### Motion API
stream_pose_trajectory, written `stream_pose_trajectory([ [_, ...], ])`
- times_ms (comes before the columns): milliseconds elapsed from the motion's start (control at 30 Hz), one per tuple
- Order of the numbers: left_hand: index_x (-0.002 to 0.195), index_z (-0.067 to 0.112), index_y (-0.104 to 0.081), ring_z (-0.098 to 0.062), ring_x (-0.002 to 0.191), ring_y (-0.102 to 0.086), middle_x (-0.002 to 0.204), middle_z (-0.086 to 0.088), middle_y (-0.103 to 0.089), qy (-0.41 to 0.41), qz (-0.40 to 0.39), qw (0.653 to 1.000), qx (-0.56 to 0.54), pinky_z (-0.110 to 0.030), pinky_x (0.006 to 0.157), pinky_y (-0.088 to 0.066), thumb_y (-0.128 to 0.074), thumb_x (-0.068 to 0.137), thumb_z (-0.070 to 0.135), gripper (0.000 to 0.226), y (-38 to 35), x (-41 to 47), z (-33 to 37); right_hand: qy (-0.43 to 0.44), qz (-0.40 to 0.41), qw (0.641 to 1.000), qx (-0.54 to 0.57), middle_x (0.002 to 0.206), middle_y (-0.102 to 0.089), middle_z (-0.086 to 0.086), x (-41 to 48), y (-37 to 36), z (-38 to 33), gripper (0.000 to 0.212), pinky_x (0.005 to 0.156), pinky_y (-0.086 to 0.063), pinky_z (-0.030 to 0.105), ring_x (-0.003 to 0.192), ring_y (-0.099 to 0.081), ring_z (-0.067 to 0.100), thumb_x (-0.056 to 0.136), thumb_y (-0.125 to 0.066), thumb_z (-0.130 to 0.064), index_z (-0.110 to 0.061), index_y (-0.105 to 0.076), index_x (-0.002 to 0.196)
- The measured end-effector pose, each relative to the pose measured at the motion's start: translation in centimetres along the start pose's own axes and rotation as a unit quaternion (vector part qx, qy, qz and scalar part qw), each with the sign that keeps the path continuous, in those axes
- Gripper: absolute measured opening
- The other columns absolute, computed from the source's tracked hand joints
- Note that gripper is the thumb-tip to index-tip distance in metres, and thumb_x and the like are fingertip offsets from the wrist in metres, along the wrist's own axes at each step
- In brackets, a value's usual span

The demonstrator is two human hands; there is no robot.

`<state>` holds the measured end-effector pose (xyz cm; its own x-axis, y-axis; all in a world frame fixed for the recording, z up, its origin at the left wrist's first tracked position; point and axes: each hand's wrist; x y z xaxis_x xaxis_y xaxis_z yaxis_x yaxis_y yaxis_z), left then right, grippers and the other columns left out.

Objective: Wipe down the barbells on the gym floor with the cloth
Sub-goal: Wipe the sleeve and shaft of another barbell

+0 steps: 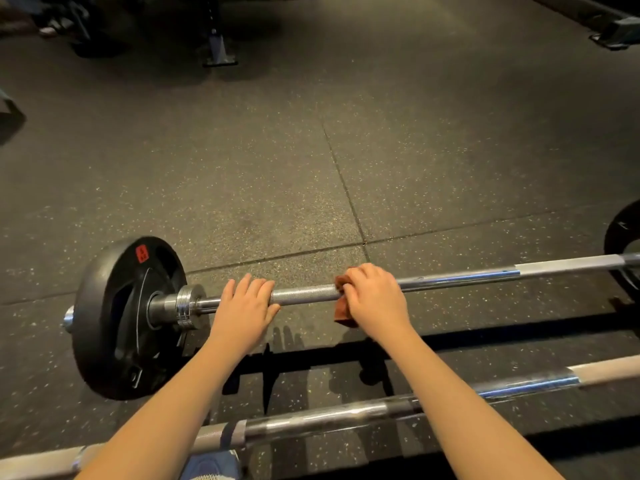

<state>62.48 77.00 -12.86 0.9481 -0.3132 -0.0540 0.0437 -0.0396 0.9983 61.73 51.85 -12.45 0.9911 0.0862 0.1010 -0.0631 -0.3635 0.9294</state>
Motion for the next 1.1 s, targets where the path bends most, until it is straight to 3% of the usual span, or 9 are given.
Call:
stream_pose_trajectory([
  [67, 0.144, 0.015, -0.041, -0.030, 0.136, -0.039, 0.141, -0.004, -0.050, -0.023, -0.037, 0.999, -0.012, -0.050, 0.110, -0.028, -0.006, 0.087, 0.057, 0.079, 0.7, 0.3, 2.0, -0.092, 0.049, 0.995, -0.002, 0.107, -0.059, 0.003, -0.6, -0.2, -0.3, 0.034, 0.092, -0.041, 0.039, 0.102, -0.053, 0.026, 0.090, -0.037, -0.032, -0.017, -0.065, 0.100],
  [133, 0.152, 0.019, -0.020, -0.025, 0.144, -0.023, 0.154, 0.001, -0.032, -0.025, -0.077, 0.996, -0.026, -0.047, 0.116, -0.014, 0.007, 0.080, 0.060, 0.087, 0.8, 0.9, 4.3, -0.111, 0.066, 0.992, 0.016, 0.112, -0.059, 0.004, -1.3, -1.4, -2.9, 0.034, 0.096, -0.041, 0.043, 0.108, -0.052, 0.028, 0.086, -0.037, -0.031, -0.016, -0.065, 0.096],
  [300, 0.152, 0.022, -0.014, -0.020, 0.144, -0.017, 0.155, 0.004, -0.024, -0.001, -0.090, 0.996, -0.012, -0.045, 0.117, -0.007, -0.025, 0.100, 0.053, 0.062, 1.0, 1.5, 5.9, 0.052, -0.020, 0.998, 0.006, 0.115, -0.059, 0.000, -0.8, -0.2, -0.8, 0.024, 0.096, -0.039, 0.038, 0.107, -0.052, 0.024, 0.091, -0.049, -0.029, -0.021, -0.064, 0.108],
  [400, 0.150, 0.021, -0.019, -0.020, 0.141, -0.021, 0.151, 0.004, -0.028, 0.005, -0.080, 0.997, -0.015, -0.045, 0.117, -0.008, -0.026, 0.099, 0.054, 0.061, 1.1, 1.6, 6.2, -0.040, 0.008, 0.999, -0.014, 0.108, -0.059, 0.000, -0.5, 1.4, 2.6, 0.021, 0.093, -0.037, 0.038, 0.101, -0.053, 0.025, 0.094, -0.047, -0.029, -0.024, -0.064, 0.105],
  [467, 0.149, 0.020, -0.022, -0.021, 0.140, -0.023, 0.150, 0.003, -0.030, 0.009, -0.071, 0.997, -0.021, -0.047, 0.117, -0.009, -0.029, 0.098, 0.054, 0.062, 1.2, 1.8, 6.6, -0.104, 0.031, 0.994, -0.017, 0.115, -0.056, 0.004, -0.9, 1.0, 1.4, 0.020, 0.100, -0.036, 0.040, 0.111, -0.049, 0.027, 0.094, -0.050, -0.026, -0.018, -0.062, 0.107],
  [667, 0.150, 0.021, -0.020, -0.021, 0.141, -0.022, 0.152, 0.001, -0.026, 0.019, -0.090, 0.996, 0.002, -0.047, 0.117, -0.008, -0.029, 0.095, 0.060, 0.068, 1.2, 1.9, 6.7, 0.048, -0.044, 0.998, 0.005, 0.133, -0.050, 0.001, -0.9, 1.1, 0.8, 0.031, 0.109, -0.028, 0.038, 0.124, -0.043, 0.025, 0.093, -0.052, -0.023, -0.020, -0.056, 0.123],
  [867, 0.148, 0.021, -0.024, -0.023, 0.138, -0.026, 0.149, 0.000, -0.030, 0.023, -0.104, 0.994, 0.007, -0.046, 0.116, -0.013, -0.034, 0.093, 0.062, 0.068, 1.5, 1.9, 6.5, -0.084, -0.019, 0.996, -0.015, 0.140, -0.041, 0.001, -1.7, 2.4, 2.4, 0.034, 0.113, -0.022, 0.035, 0.134, -0.029, 0.024, 0.095, -0.050, -0.022, -0.022, -0.049, 0.129],
  [967, 0.147, 0.022, -0.024, -0.023, 0.137, -0.027, 0.149, 0.000, -0.030, 0.025, -0.116, 0.993, 0.013, -0.044, 0.115, -0.016, -0.033, 0.093, 0.063, 0.069, 1.7, 2.1, 6.5, -0.032, -0.068, 0.997, 0.002, 0.151, -0.029, 0.002, -2.1, 1.9, -0.1, 0.043, 0.119, -0.014, 0.038, 0.144, -0.014, 0.027, 0.094, -0.052, -0.019, -0.021, -0.042, 0.136],
  [1100, 0.147, 0.021, -0.023, -0.024, 0.137, -0.026, 0.149, -0.001, -0.029, 0.026, -0.135, 0.990, 0.019, -0.044, 0.115, -0.016, -0.032, 0.094, 0.062, 0.068, 1.9, 2.3, 6.6, 0.019, -0.088, 0.996, -0.023, 0.143, -0.041, -0.003, -0.9, 3.7, 2.7, 0.039, 0.114, -0.019, 0.036, 0.134, -0.033, 0.021, 0.097, -0.048, -0.026, -0.027, -0.045, 0.136],
])
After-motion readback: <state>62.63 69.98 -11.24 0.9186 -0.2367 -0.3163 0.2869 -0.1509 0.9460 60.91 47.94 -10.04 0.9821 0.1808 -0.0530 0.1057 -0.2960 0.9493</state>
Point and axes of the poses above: each hand's wrist, its own x-axis towards the middle knuckle, its own y-axis out of the back of the hand, z = x × y
